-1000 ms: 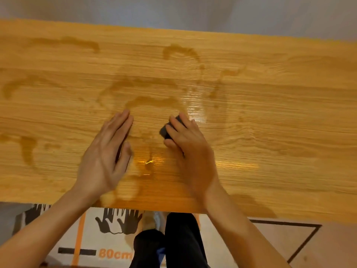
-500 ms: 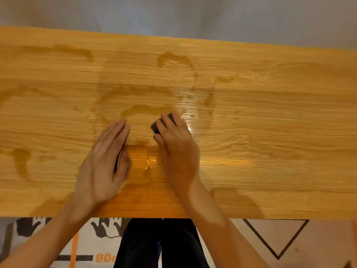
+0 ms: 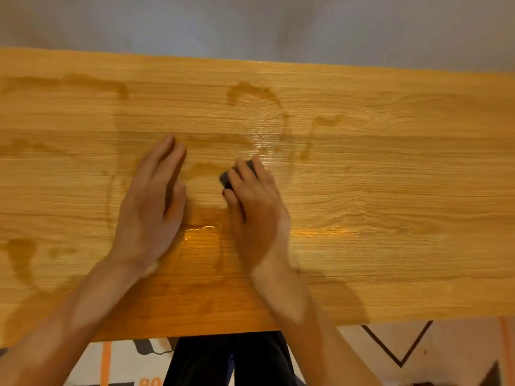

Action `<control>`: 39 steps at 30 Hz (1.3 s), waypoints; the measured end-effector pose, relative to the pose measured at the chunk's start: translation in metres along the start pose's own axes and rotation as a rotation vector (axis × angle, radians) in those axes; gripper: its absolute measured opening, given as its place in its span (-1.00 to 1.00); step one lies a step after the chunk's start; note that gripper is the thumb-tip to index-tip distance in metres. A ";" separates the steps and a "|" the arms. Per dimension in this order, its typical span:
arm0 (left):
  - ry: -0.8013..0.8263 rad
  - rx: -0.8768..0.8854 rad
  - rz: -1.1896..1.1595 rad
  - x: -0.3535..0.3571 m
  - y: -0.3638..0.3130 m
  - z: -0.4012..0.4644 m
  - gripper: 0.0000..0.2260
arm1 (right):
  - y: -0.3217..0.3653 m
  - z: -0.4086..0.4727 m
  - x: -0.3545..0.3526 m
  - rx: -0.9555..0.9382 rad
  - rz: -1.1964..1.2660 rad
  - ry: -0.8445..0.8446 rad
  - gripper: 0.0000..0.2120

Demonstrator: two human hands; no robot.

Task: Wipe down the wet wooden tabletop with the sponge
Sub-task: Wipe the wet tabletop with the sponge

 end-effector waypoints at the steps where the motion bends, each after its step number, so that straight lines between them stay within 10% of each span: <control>1: -0.017 0.008 0.024 0.002 0.001 0.013 -0.57 | -0.001 0.001 0.000 -0.030 0.005 0.039 -0.74; 10: -0.146 0.126 0.190 0.014 0.011 0.053 -0.60 | -0.097 -0.019 -0.101 0.433 -0.049 -0.230 -0.69; 19: -0.083 0.070 0.214 0.011 0.006 0.054 -0.57 | 0.003 0.031 0.026 -0.001 -0.085 0.121 -0.70; 27: 0.006 0.008 0.219 0.012 0.007 0.058 -0.56 | -0.094 0.010 -0.084 0.510 -0.041 -0.305 -0.71; 34: 0.023 0.009 0.229 0.013 0.008 0.058 -0.55 | -0.001 0.052 0.018 0.116 0.002 -0.081 -0.73; 39: 0.020 0.006 0.215 0.014 0.009 0.057 -0.55 | -0.086 0.029 -0.073 0.375 0.007 -0.170 -0.70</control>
Point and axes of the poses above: each hand's wrist, its own z-axis towards the middle knuckle, its own x-axis out of the palm, y = z × x, the point moved 5 cm from there along z, towards the middle knuckle, and after that the axes turned 7 degrees about z, right-handed, at the moved point
